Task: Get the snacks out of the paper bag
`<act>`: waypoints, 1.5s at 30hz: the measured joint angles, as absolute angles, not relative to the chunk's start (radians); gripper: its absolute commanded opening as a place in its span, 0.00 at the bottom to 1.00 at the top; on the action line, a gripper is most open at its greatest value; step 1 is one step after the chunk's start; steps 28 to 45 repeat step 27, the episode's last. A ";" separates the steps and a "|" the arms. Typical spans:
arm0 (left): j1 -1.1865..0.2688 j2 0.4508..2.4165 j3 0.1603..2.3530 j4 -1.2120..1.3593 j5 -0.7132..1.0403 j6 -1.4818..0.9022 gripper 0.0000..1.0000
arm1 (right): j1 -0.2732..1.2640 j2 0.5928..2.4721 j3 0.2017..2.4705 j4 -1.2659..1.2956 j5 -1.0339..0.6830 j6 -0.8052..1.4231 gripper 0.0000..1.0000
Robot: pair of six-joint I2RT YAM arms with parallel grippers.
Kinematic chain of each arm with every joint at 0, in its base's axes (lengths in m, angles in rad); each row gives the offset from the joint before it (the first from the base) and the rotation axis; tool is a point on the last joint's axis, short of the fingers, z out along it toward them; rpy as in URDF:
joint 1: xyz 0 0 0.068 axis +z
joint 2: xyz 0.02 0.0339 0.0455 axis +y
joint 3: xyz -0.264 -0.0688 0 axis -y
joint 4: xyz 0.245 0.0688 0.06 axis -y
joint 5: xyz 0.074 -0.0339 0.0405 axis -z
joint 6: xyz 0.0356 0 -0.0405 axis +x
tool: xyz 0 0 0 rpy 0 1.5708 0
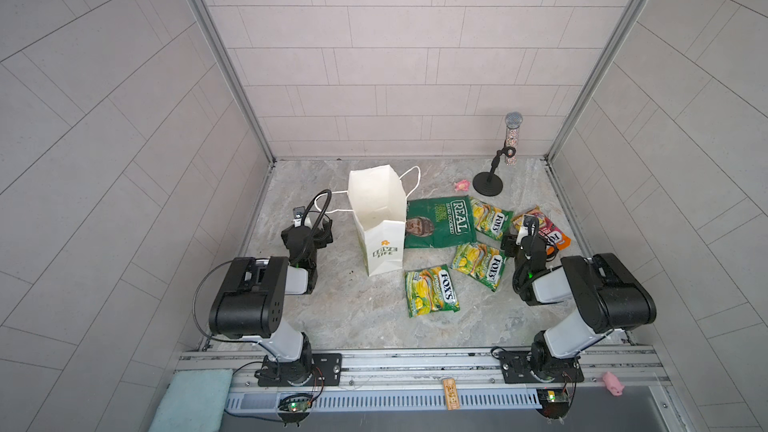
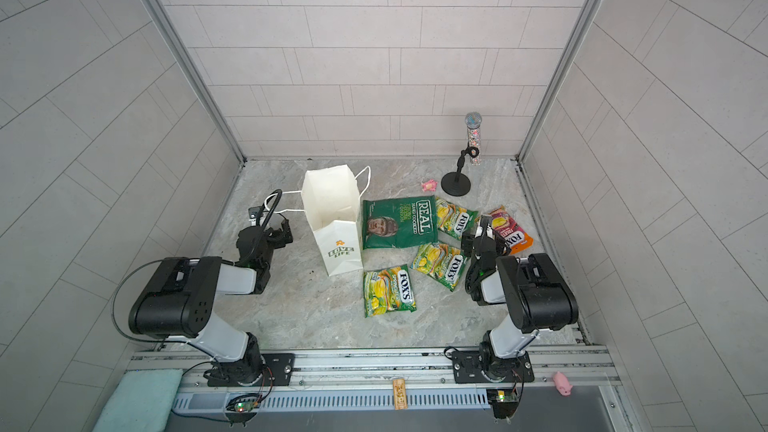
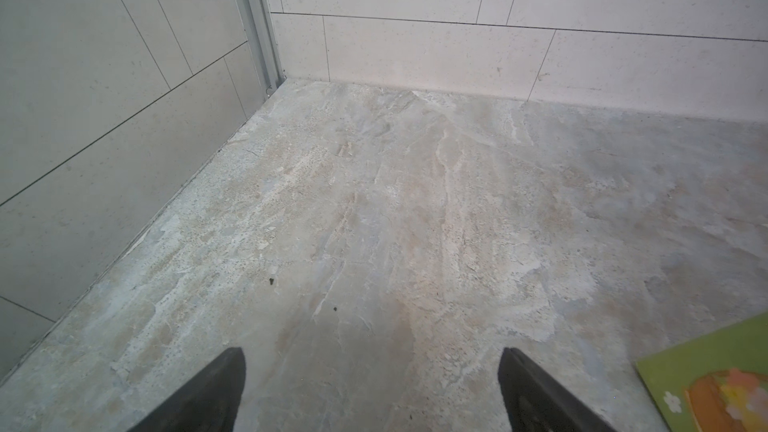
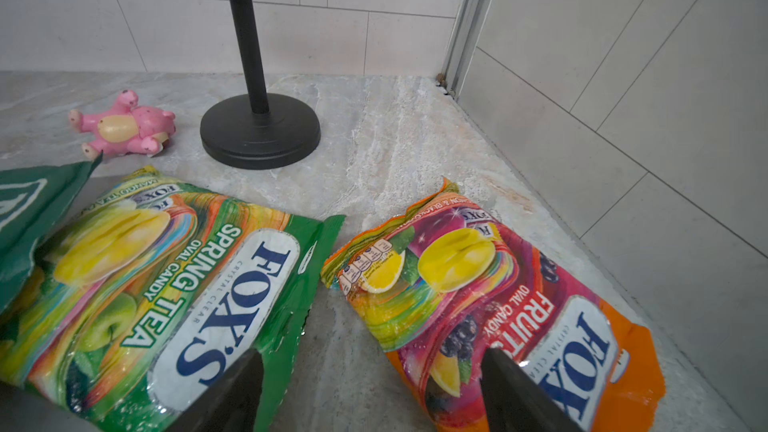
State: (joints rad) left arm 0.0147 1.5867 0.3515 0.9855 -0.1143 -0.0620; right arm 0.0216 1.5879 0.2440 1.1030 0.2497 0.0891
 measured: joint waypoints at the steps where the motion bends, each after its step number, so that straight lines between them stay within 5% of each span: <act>1: 0.014 1.587 0.352 0.982 -0.115 -0.062 1.00 | 0.022 1.588 0.257 1.095 0.247 0.087 0.99; 45: 0.006 1.587 0.370 0.928 -0.109 -0.051 1.00 | 0.045 1.587 0.331 1.042 0.274 0.078 0.99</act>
